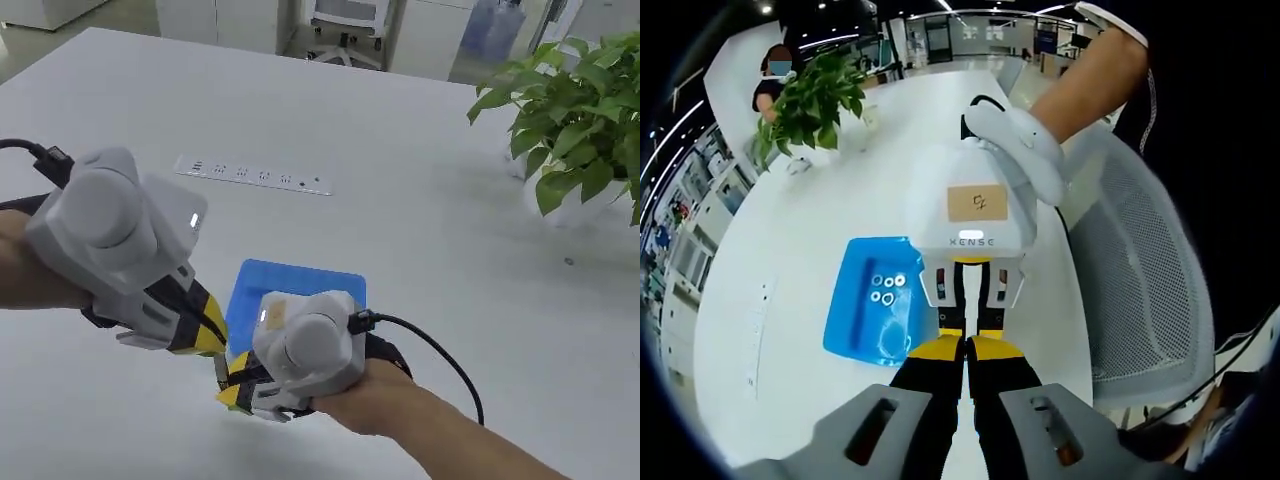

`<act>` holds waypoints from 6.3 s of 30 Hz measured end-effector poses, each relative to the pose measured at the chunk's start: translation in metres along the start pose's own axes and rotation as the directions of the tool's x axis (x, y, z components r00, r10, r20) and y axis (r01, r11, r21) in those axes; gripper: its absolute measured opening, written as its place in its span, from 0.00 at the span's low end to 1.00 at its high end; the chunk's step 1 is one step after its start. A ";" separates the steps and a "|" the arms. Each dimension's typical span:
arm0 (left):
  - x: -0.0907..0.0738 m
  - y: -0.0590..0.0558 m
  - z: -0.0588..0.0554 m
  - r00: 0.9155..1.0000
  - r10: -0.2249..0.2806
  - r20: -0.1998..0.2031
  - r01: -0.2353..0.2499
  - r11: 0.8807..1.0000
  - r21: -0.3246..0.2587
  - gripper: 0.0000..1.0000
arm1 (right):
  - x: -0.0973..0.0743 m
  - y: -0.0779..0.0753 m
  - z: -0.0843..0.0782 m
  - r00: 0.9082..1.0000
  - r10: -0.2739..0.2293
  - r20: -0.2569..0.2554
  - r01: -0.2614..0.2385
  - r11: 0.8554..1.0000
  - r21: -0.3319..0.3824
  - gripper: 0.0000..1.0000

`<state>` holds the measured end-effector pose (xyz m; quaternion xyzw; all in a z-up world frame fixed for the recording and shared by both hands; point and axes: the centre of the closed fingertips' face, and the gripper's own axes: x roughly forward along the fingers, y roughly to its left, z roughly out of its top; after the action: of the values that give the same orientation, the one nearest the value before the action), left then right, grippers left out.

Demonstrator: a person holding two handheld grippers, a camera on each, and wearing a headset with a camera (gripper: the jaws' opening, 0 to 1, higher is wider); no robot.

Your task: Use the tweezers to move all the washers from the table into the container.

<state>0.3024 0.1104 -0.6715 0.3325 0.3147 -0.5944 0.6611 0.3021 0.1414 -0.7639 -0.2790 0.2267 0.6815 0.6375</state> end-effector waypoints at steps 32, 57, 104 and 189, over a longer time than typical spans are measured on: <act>-0.001 0.046 0.058 0.999 0.020 0.050 -0.027 0.991 0.130 0.05 | -0.061 -0.058 -0.006 0.991 -0.136 -0.018 0.135 0.990 -0.026 0.09; 0.028 0.088 0.053 0.998 -0.019 0.060 0.012 0.993 0.120 0.05 | -0.055 -0.094 -0.036 0.991 -0.129 -0.034 0.131 0.990 0.058 0.09; 0.054 0.100 0.040 0.995 -0.086 0.056 0.081 0.992 0.093 0.06 | -0.040 -0.100 -0.061 0.997 -0.067 -0.049 0.073 0.986 0.149 0.10; 0.036 0.004 -0.007 1.000 -0.014 -0.015 0.015 0.997 0.072 0.06 | -0.080 -0.011 -0.036 0.990 -0.087 -0.108 0.077 0.993 -0.091 0.05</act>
<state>0.3094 0.0958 -0.7042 0.3581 0.3003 -0.6077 0.6421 0.3188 0.0586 -0.7367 -0.3531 0.2208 0.6471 0.6385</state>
